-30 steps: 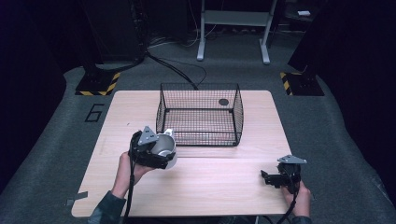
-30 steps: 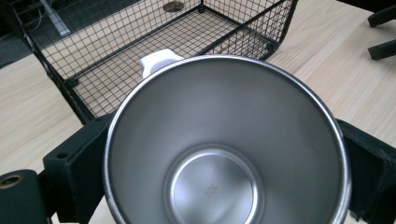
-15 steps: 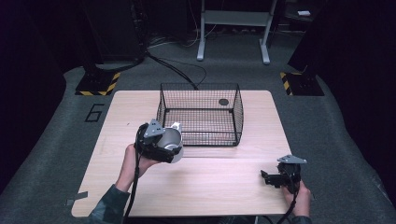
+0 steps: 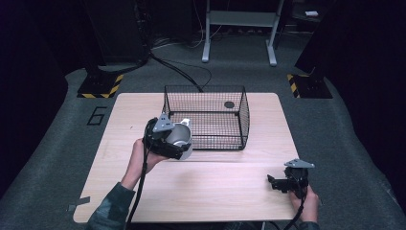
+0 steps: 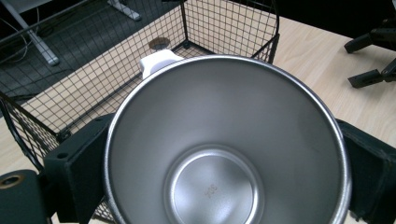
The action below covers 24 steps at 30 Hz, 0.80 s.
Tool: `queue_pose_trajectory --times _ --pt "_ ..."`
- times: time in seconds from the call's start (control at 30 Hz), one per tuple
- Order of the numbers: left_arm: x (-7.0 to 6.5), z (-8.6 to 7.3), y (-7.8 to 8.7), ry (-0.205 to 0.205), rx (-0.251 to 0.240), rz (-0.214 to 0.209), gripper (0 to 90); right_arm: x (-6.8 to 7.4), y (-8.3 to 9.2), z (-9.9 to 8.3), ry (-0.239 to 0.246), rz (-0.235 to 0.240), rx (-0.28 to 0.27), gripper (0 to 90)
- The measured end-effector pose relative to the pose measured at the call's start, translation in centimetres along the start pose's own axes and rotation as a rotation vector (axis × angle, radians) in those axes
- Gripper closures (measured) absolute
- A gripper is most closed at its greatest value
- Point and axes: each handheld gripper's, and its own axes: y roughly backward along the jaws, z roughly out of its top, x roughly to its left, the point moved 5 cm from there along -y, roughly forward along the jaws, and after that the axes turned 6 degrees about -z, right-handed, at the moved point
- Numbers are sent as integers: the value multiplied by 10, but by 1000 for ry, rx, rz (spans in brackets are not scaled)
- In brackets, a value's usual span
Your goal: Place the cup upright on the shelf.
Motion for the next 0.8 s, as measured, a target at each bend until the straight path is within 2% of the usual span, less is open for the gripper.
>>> queue_pose_trajectory --times 0.2,0.4,0.47,0.57,0.8 --pt "2 10 -1 -1 -10 -9 61 0 0 0 1 1 0 0" --pt "6 25 -2 -31 -18 -3 61 0 0 0 1 1 0 0" --pt "6 26 -3 -27 -15 -6 61 0 0 0 1 1 0 0" --pt "9 35 -7 -40 -23 -13 61 0 0 0 0 1 0 0" --pt "14 46 -16 -37 -26 -17 61 0 0 0 1 1 0 0"
